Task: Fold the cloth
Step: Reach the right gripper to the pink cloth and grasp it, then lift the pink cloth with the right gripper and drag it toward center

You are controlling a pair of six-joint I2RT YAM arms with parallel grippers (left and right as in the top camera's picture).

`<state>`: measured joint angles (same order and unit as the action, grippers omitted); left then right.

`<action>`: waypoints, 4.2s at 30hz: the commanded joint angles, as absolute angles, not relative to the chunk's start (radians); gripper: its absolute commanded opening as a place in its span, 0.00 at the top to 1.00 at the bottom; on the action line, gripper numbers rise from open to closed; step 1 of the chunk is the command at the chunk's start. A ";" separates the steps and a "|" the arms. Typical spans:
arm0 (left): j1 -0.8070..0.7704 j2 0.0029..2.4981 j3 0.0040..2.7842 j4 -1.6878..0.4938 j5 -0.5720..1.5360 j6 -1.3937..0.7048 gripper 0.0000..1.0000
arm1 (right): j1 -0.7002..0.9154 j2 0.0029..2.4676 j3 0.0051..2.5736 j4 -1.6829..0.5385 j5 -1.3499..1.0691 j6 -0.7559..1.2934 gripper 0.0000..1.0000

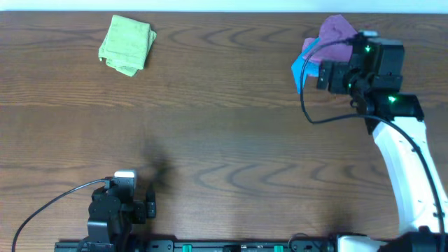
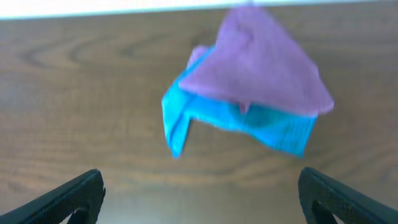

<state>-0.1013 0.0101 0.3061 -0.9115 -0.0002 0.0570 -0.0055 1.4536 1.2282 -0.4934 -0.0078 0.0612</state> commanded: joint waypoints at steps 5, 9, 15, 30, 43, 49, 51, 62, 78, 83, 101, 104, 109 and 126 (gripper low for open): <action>-0.105 0.004 0.298 -0.972 -0.003 0.078 0.05 | -0.015 1.530 1.248 -0.405 -0.030 0.044 0.01; -0.105 0.004 0.298 -0.972 -0.003 0.078 0.05 | -0.015 1.566 1.248 -0.347 -0.061 0.044 0.01; -0.105 0.004 0.298 -0.972 -0.003 0.078 0.05 | -0.015 1.604 1.248 -0.231 -0.056 0.073 0.01; -0.105 0.004 0.298 -0.972 -0.003 0.079 0.05 | -0.087 1.832 1.281 0.035 -0.060 0.171 0.03; -0.105 0.004 0.298 -0.972 -0.003 0.078 0.05 | -0.100 2.176 1.552 0.052 -0.051 0.259 0.29; -0.105 0.004 0.298 -0.972 -0.003 0.079 0.05 | -0.104 2.210 1.558 0.032 0.025 0.265 0.15; -0.105 0.004 0.298 -0.972 -0.003 0.079 0.05 | -0.109 2.210 1.558 0.020 0.048 0.265 0.13; -0.105 0.004 0.298 -0.972 -0.003 0.079 0.05 | -0.131 2.206 1.559 0.004 0.057 0.211 0.08; -0.105 0.004 0.298 -0.972 -0.003 0.078 0.05 | -0.139 2.240 1.558 -0.036 0.102 0.201 0.59; -0.105 0.004 0.298 -0.972 -0.003 0.079 0.05 | -0.135 2.215 1.558 0.015 0.101 0.177 0.84; -0.105 0.004 0.298 -0.972 -0.003 0.079 0.05 | -0.121 1.815 1.558 -0.454 0.015 0.058 0.99; -0.105 0.004 0.298 -0.972 -0.003 0.079 0.04 | -0.113 1.734 1.558 -0.581 -0.049 0.058 0.99; -0.105 0.004 0.298 -0.972 -0.003 0.079 0.05 | -0.060 1.625 1.558 -0.776 -0.186 0.028 0.99; -0.105 0.004 0.298 -0.972 -0.003 0.079 0.05 | 0.446 1.476 1.558 -0.918 -0.386 -0.014 0.99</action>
